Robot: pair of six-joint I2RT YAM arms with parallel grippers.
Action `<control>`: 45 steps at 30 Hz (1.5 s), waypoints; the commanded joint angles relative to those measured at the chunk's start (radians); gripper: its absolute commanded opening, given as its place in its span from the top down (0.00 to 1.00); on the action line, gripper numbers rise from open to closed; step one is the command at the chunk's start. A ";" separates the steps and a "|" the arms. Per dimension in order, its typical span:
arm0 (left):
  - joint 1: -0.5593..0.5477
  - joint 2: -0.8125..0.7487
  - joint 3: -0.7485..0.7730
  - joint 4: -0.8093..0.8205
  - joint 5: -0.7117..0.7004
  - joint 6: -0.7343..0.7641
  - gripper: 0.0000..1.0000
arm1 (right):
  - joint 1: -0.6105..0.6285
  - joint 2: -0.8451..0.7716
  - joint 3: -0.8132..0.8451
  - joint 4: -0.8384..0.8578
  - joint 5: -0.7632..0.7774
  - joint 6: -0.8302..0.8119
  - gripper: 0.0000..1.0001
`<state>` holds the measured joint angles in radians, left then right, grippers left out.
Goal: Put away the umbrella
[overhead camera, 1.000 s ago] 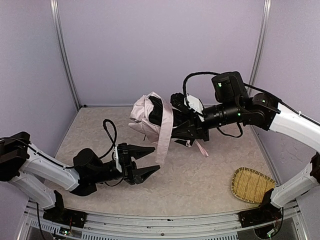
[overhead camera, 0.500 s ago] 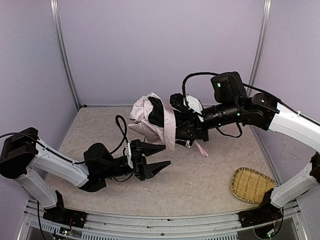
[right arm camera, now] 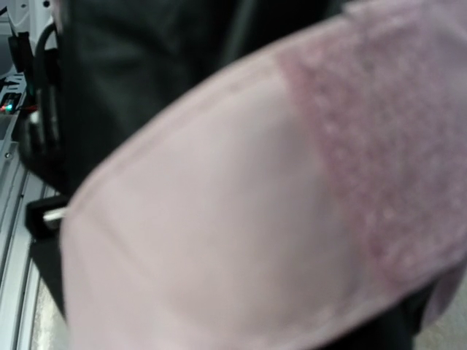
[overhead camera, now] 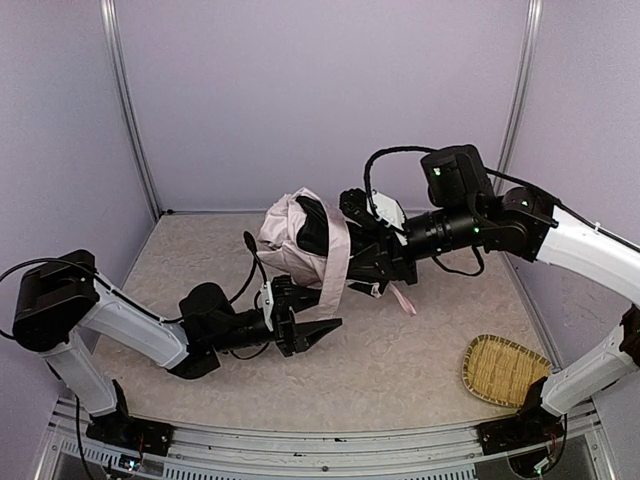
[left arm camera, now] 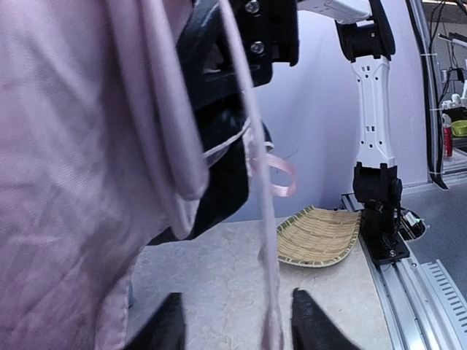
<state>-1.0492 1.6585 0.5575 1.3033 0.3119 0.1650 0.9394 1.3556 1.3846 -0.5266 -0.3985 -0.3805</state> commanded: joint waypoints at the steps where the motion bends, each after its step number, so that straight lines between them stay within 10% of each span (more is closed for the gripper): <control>1: -0.028 0.004 0.003 0.078 0.107 0.004 0.78 | -0.003 -0.031 -0.004 0.055 -0.016 -0.001 1.00; 3: -0.031 -0.008 -0.013 0.100 0.098 0.005 1.00 | -0.003 -0.033 -0.005 0.050 -0.011 -0.002 1.00; 16: 0.080 -0.069 -0.161 -0.034 0.142 0.020 1.00 | -0.083 -0.107 0.025 0.038 -0.119 0.045 1.00; 30: 0.249 0.068 0.071 -0.302 0.274 0.284 1.00 | 0.075 -0.058 -0.055 -0.011 -0.569 0.004 1.00; 45: 0.351 0.060 0.189 -0.405 0.369 0.402 1.00 | 0.335 0.072 -0.408 0.104 0.052 0.023 1.00</control>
<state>-0.7578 1.7016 0.7097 0.9054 0.8448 0.5468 1.1435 1.3922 1.0592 -0.4530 -0.4030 -0.3256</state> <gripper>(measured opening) 0.007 0.284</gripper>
